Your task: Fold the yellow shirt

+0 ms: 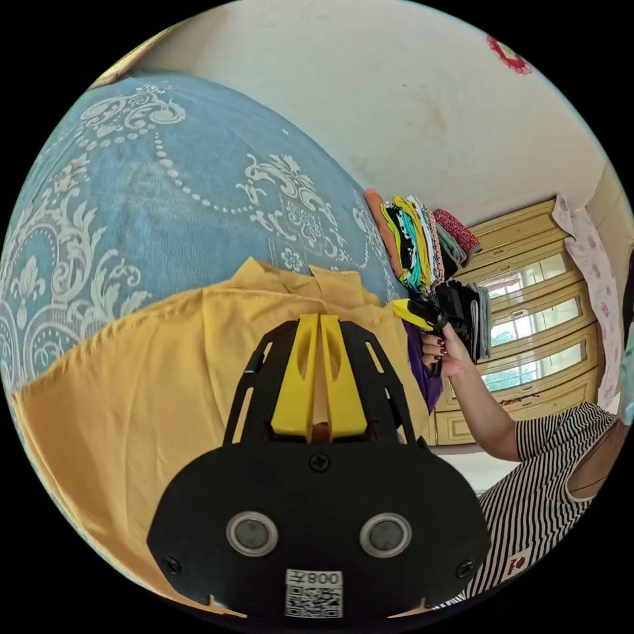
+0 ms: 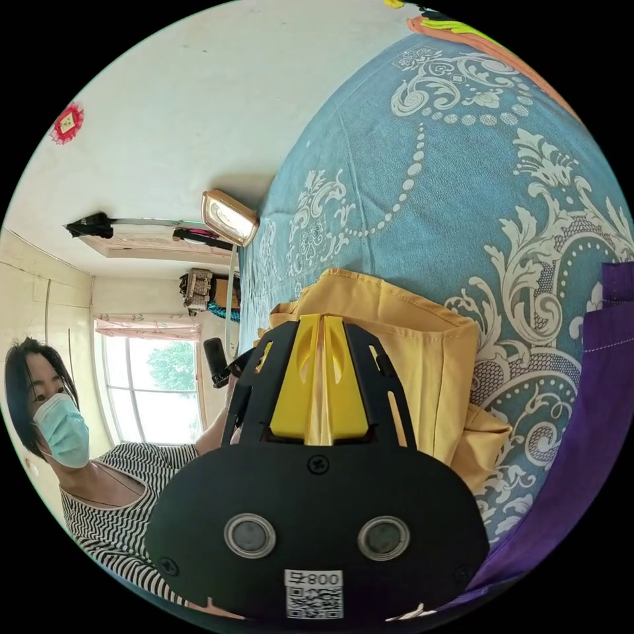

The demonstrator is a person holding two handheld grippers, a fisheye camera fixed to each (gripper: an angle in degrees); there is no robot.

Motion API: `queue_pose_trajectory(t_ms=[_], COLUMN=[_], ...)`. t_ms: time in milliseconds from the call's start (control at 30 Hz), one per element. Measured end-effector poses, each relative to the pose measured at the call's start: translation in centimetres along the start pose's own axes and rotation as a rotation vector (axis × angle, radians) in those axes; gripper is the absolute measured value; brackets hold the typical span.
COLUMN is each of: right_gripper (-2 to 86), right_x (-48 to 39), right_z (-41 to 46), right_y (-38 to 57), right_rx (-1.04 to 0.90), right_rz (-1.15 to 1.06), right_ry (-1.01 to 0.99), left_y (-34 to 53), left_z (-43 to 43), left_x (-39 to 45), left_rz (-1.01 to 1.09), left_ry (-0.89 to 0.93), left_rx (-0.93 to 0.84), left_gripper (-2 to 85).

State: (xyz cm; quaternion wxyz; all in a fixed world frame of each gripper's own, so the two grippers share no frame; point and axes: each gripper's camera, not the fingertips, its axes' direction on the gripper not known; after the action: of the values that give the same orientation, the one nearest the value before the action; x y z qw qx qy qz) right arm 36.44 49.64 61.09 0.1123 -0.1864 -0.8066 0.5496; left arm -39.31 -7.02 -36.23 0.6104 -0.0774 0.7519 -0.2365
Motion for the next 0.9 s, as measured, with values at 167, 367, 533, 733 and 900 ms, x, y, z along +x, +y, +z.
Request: queue_pose_trajectory(t_ms=[167,367,533,733,900], right_gripper=[0.9,0.6,0.1,0.1,0.1], right_x=[-1.2,-3.6,-5.5,-6.8,-8.2], right_z=[0.5,2.1,6.2,5.1,2.0], right_y=[0.8,3.0,3.0,3.6,10.6], right_rx=[-0.023,-0.064,-0.150,-0.088,-0.069], right_rz=[-0.019,-0.082,-0.154,-0.166,-0.161], right_ry=[0.041,0.167,0.369,0.367,0.360], left_y=[-2.2,2.5,4.0,6.4,14.5], left_z=[2.2,3.2,6.2,4.5,-1.1], left_x=[-0.2,1.8,0.1,1.3,0.9], left_rz=[-0.016,0.040,0.001,0.004,-0.080], left_ry=[-0.037,-0.061,-0.149,-0.159,-0.239], left_rx=[0.037,0.060,-0.028,0.032,0.095], left_gripper=[0.2,0.2,0.2,0.3,0.3])
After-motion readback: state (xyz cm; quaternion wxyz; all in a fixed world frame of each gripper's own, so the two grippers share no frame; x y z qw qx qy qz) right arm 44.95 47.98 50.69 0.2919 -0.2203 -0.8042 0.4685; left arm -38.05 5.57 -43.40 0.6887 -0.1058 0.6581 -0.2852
